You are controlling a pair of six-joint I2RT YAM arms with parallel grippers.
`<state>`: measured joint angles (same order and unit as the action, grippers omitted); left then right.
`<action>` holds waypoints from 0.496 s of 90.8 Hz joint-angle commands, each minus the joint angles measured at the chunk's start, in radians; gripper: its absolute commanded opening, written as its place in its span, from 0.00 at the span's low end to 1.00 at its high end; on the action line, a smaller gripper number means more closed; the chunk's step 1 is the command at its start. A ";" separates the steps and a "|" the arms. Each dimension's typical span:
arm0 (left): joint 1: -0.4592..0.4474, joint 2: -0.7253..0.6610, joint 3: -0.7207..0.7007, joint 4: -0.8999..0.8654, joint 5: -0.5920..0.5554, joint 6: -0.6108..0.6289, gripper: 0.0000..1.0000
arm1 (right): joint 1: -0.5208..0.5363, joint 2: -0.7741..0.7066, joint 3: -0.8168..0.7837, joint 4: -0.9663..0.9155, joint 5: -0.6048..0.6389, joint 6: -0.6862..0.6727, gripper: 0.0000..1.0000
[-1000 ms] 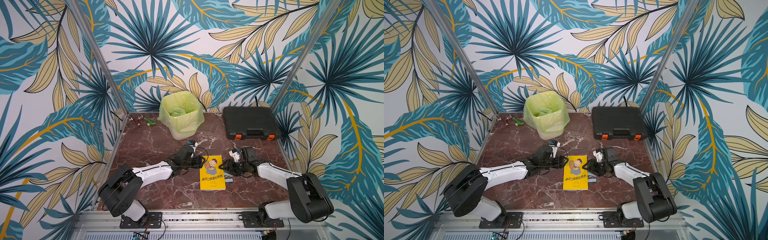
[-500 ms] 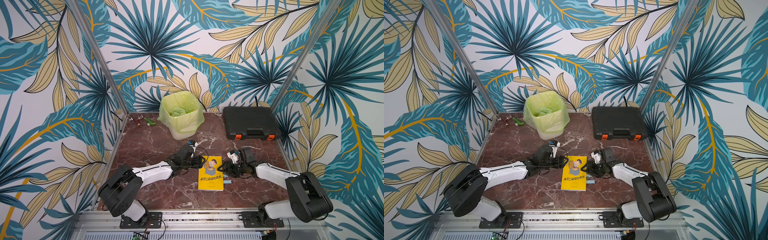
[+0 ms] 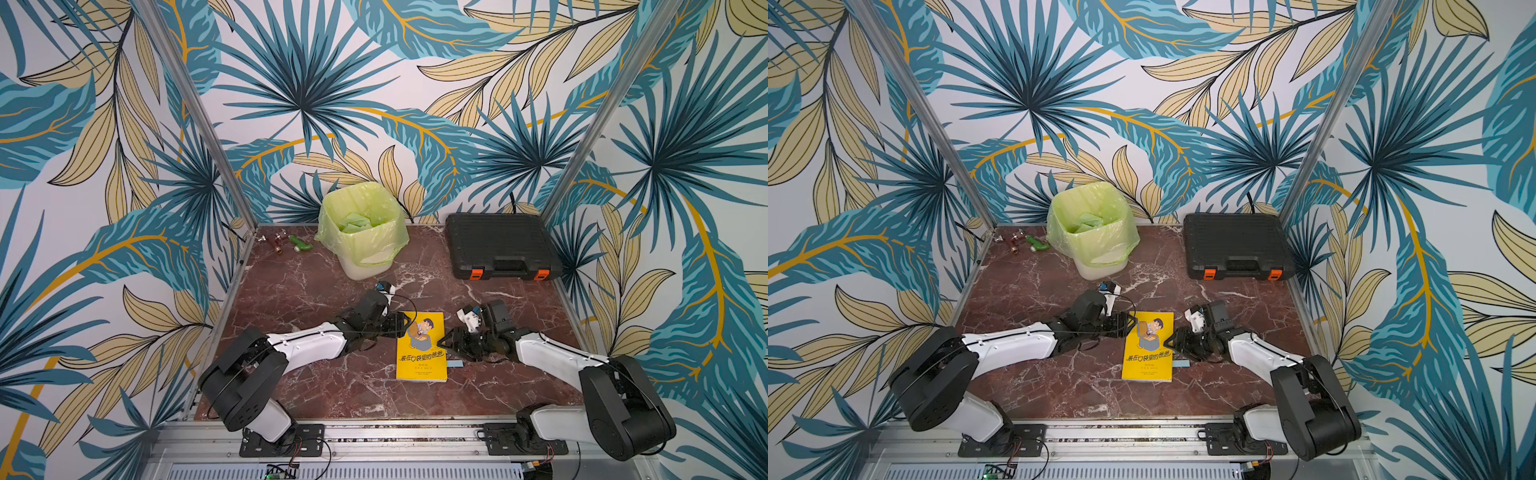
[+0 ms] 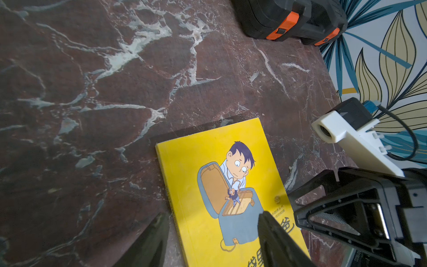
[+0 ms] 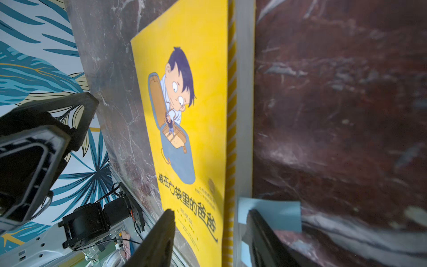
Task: Peel off the used sticky note
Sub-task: Open the book at the center of the board.
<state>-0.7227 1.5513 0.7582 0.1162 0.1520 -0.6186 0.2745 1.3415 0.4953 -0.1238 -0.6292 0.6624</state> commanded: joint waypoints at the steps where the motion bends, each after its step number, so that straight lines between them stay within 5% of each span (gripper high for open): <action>1: 0.003 0.009 0.013 0.019 0.006 -0.002 0.65 | 0.014 -0.003 -0.023 0.029 -0.004 0.024 0.53; 45: 0.005 0.000 -0.006 0.028 0.004 -0.010 0.65 | 0.057 0.016 -0.021 0.110 -0.009 0.073 0.48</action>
<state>-0.7227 1.5558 0.7578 0.1165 0.1539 -0.6220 0.3180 1.3510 0.4896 -0.0628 -0.6292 0.7116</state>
